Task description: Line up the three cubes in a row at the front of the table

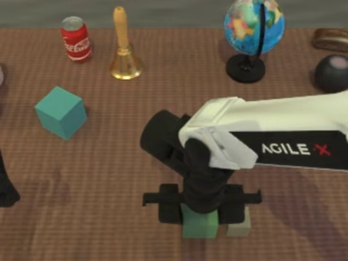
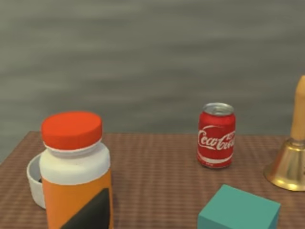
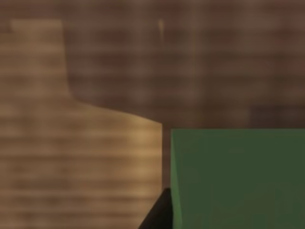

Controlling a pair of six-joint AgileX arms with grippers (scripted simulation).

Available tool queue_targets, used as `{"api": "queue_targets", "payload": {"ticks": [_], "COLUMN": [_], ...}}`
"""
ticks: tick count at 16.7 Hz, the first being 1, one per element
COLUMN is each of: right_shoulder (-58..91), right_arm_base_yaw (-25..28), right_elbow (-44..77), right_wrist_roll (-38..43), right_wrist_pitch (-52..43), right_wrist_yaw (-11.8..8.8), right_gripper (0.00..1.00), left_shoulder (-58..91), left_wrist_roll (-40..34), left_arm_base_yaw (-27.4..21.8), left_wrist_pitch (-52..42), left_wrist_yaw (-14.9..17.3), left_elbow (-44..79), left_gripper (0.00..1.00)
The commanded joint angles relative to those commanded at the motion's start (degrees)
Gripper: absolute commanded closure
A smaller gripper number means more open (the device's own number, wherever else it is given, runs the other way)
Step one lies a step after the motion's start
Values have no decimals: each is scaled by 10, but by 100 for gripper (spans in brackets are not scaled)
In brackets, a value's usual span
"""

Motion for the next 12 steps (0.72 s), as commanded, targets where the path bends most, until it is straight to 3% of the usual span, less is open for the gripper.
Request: {"api": "queue_targets", "payload": {"ticks": [6, 12], "right_shoulder": [9, 9], "right_arm_base_yaw": [1, 1], "right_elbow": [-12, -12], "right_wrist_roll": [0, 0], "right_wrist_pitch": [19, 19], "right_wrist_yaw": [0, 0], "right_gripper": [100, 55], "left_shoulder": [0, 0], "left_wrist_roll": [0, 0], "left_arm_base_yaw": [0, 0], "left_wrist_pitch": [0, 0], "left_wrist_yaw": [0, 0], "left_elbow": [0, 0], "left_gripper": [0, 0]}}
